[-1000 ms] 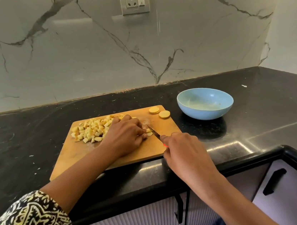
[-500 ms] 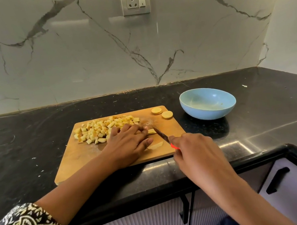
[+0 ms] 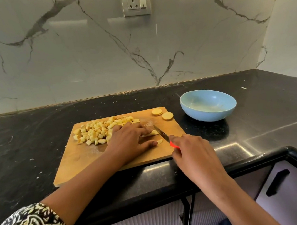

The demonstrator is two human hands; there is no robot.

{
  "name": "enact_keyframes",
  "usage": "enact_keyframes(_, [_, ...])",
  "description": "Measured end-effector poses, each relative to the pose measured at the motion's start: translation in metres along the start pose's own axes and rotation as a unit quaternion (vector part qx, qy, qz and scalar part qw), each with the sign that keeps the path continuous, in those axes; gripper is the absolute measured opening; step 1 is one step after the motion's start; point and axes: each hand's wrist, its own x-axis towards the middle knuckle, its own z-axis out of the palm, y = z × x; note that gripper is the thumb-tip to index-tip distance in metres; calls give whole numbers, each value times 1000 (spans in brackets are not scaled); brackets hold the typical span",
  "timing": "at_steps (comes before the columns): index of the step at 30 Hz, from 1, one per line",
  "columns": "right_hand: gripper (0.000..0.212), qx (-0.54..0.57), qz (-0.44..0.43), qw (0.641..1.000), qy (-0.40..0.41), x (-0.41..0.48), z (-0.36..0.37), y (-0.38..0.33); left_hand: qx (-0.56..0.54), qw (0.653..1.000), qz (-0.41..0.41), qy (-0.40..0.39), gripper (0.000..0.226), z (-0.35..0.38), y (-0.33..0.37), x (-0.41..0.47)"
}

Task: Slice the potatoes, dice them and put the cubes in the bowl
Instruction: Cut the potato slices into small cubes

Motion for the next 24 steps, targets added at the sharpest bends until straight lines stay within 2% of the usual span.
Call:
enact_keyframes(8, [45, 9, -8, 1000, 18, -1, 2, -5, -42, 995, -13, 92, 32, 0, -4, 5])
enact_keyframes(13, [46, 1, -9, 1000, 15, -6, 7, -12, -35, 993, -13, 114, 32, 2, -4, 4])
enact_keyframes(22, [37, -74, 8, 994, -77, 20, 19, -33, -32, 991, -35, 123, 31, 6, -5, 5])
enact_keyframes(24, [42, -64, 2, 995, -80, 11, 15, -31, -21, 991, -36, 127, 31, 7, -4, 4])
